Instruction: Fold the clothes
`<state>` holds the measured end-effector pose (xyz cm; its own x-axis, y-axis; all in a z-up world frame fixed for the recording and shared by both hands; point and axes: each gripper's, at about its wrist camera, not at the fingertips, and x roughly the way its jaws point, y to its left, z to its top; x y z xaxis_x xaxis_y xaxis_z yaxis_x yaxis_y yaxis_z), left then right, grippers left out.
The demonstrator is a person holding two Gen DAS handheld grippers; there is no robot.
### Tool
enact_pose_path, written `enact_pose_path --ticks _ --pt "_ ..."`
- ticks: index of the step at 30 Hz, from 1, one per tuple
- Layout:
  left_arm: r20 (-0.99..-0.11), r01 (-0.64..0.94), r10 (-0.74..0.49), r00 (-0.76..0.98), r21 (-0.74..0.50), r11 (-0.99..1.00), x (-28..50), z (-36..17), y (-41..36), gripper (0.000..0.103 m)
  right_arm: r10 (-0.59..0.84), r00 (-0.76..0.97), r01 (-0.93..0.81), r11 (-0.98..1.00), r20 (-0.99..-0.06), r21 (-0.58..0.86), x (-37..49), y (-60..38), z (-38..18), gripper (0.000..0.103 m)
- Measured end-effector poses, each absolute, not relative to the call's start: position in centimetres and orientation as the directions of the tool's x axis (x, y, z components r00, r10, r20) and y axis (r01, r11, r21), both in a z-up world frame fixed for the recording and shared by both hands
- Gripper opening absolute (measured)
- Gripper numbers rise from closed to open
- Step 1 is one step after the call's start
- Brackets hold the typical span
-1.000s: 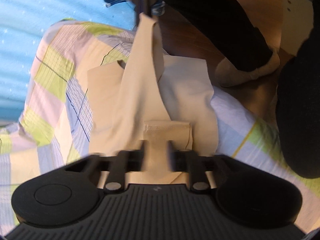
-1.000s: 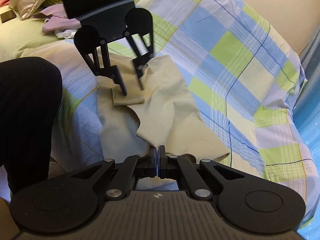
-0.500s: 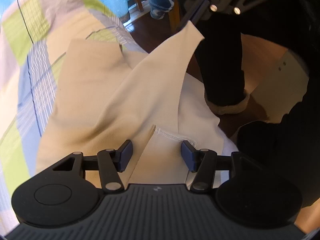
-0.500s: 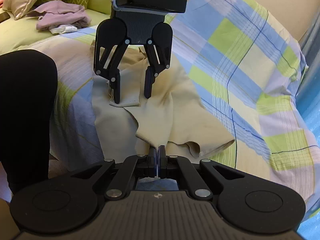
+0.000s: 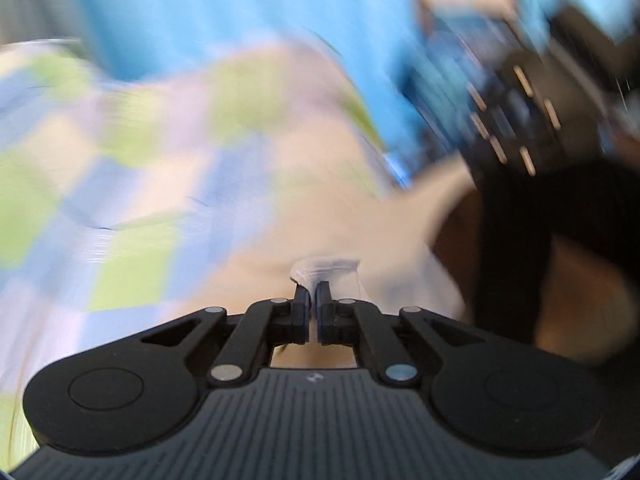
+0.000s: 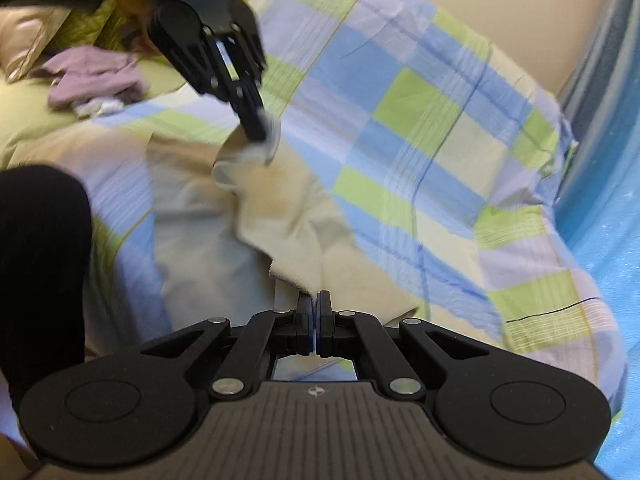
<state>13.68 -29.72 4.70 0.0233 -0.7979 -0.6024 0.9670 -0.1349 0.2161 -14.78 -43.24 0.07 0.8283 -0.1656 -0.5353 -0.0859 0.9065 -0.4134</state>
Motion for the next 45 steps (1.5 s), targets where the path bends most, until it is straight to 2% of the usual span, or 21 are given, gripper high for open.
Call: enact_pose_path --ticks 3,6,11,16,19,20,21,22,25,26,27,31,33,37,41,45 --pt "-0.453 0.985 -0.882 0.131 0.158 0.065 15.7 7.8 -28.3 0.001 -0.195 0.852 -0.044 0.898 -0.486 -0.437 -13.8 -44.6 2.8 0.000" --pt "-0.375 0.969 -0.895 0.243 0.127 0.211 18.2 9.4 -30.0 0.001 -0.223 0.872 0.001 0.890 -0.435 -0.455 -11.2 -47.0 6.0 0.000" --pt "-0.349 0.937 -0.871 0.345 0.076 0.340 24.4 9.9 -35.6 0.001 -0.273 0.872 0.061 0.884 -0.407 -0.463 -3.6 -53.2 9.6 0.000" --pt "-0.361 0.925 -0.855 0.372 0.067 0.374 30.3 7.4 -42.5 0.001 -0.312 0.837 0.091 0.889 -0.450 -0.448 6.2 -61.2 9.1 0.000" --pt "-0.387 0.898 -0.823 0.416 0.031 0.439 33.8 4.3 -46.5 0.006 -0.349 0.796 0.125 0.894 -0.495 -0.430 11.5 -66.0 5.9 0.000" --pt "-0.398 0.884 -0.809 0.432 0.009 0.468 35.0 3.2 -47.5 0.007 -0.362 0.782 0.138 0.894 -0.507 -0.427 13.0 -67.4 4.7 0.005" --pt "-0.406 0.870 -0.799 0.444 -0.019 0.493 36.1 2.2 -48.0 0.012 -0.383 0.756 0.148 0.890 -0.531 -0.432 14.2 -68.5 3.2 0.023" --pt "-0.411 0.857 -0.792 0.452 -0.045 0.513 36.9 1.5 -48.2 0.015 -0.404 0.727 0.157 0.885 -0.555 -0.439 15.5 -69.6 1.8 0.030" --pt "-0.418 0.842 -0.790 0.449 -0.097 0.530 37.7 0.1 -46.4 0.021 -0.391 0.723 0.224 0.913 -0.570 -0.342 14.8 -70.8 0.0 0.029" --pt "-0.427 0.839 -0.786 0.448 -0.104 0.534 37.6 -0.3 -45.3 0.028 -0.372 0.731 0.236 0.925 -0.572 -0.299 14.0 -70.7 -0.2 0.029" --pt "-0.446 0.834 -0.775 0.447 -0.104 0.541 37.4 -0.5 -43.9 0.030 -0.349 0.733 0.241 0.936 -0.583 -0.257 12.9 -70.4 -0.2 0.030" --pt "-0.538 0.832 -0.737 0.410 -0.111 0.544 34.9 -1.4 -37.0 0.030 -0.233 0.733 0.251 0.966 -0.639 -0.065 8.3 -68.6 -0.4 0.038" --pt "-0.584 0.840 -0.724 0.368 -0.126 0.528 32.8 -1.6 -32.9 0.031 -0.188 0.739 0.262 0.965 -0.647 0.019 5.3 -67.2 -0.5 0.043" --pt "-0.653 0.843 -0.692 0.307 -0.151 0.516 27.8 -2.2 -25.7 0.034 -0.107 0.756 0.286 0.942 -0.646 0.179 -1.0 -63.6 -0.8 0.046" --pt "-0.703 0.852 -0.669 0.241 -0.177 0.493 23.3 -3.3 -20.6 0.041 -0.032 0.764 0.266 0.926 -0.645 0.268 -6.3 -58.6 -2.4 0.051" --pt "-0.732 0.853 -0.654 0.190 -0.207 0.479 21.2 -4.1 -18.6 0.041 0.013 0.734 0.281 0.905 -0.679 0.320 -9.7 -54.6 -5.1 0.053"
